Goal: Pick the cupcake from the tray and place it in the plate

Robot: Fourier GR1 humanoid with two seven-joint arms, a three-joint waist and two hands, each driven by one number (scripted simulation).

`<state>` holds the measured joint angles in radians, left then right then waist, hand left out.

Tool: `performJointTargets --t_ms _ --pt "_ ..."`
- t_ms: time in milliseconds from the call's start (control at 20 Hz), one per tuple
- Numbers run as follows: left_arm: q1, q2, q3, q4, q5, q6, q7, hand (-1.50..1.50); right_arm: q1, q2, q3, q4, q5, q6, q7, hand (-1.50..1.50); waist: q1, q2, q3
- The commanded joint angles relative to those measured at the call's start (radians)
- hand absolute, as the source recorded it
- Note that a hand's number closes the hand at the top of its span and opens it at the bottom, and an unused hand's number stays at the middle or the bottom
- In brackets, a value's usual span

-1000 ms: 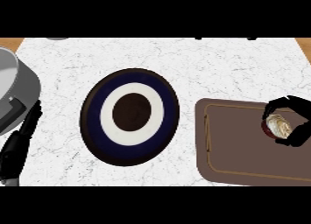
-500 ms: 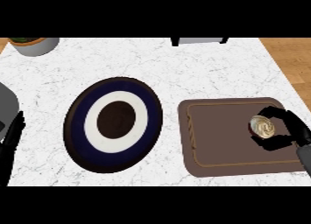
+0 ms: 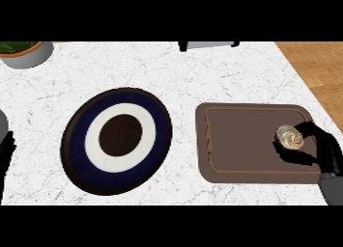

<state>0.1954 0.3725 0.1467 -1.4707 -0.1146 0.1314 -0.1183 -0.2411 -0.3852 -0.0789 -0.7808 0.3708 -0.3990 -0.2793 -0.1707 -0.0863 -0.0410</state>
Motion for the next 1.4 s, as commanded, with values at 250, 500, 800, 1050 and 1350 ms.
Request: performJointTargets --t_ms 250,500,800,1050,1350 --pt "0.032 0.01 0.008 -0.011 0.009 -0.015 -0.012 0.0 0.13 0.149 0.022 -0.227 0.095 -0.368 0.074 1.5 -0.019 0.015 0.02" --pt "0.013 -0.003 -0.015 -0.028 0.005 -0.02 -0.011 0.0 0.179 0.29 0.142 -0.379 0.19 -0.47 0.096 1.5 0.014 0.03 0.023" --pt "0.007 -0.002 -0.038 -0.035 0.007 -0.049 -0.026 0.0 0.206 0.381 0.281 -0.524 0.331 -0.557 0.219 1.5 0.07 0.047 0.024" --pt "-0.014 -0.006 -0.054 -0.052 0.003 -0.056 -0.035 0.0 0.208 0.384 0.399 -0.599 0.442 -0.602 0.417 1.5 0.114 0.063 0.027" --pt "-0.041 -0.005 -0.072 -0.059 0.005 -0.075 -0.016 0.0 0.125 0.385 0.483 -0.633 0.572 -0.515 0.716 1.5 0.155 0.074 0.029"
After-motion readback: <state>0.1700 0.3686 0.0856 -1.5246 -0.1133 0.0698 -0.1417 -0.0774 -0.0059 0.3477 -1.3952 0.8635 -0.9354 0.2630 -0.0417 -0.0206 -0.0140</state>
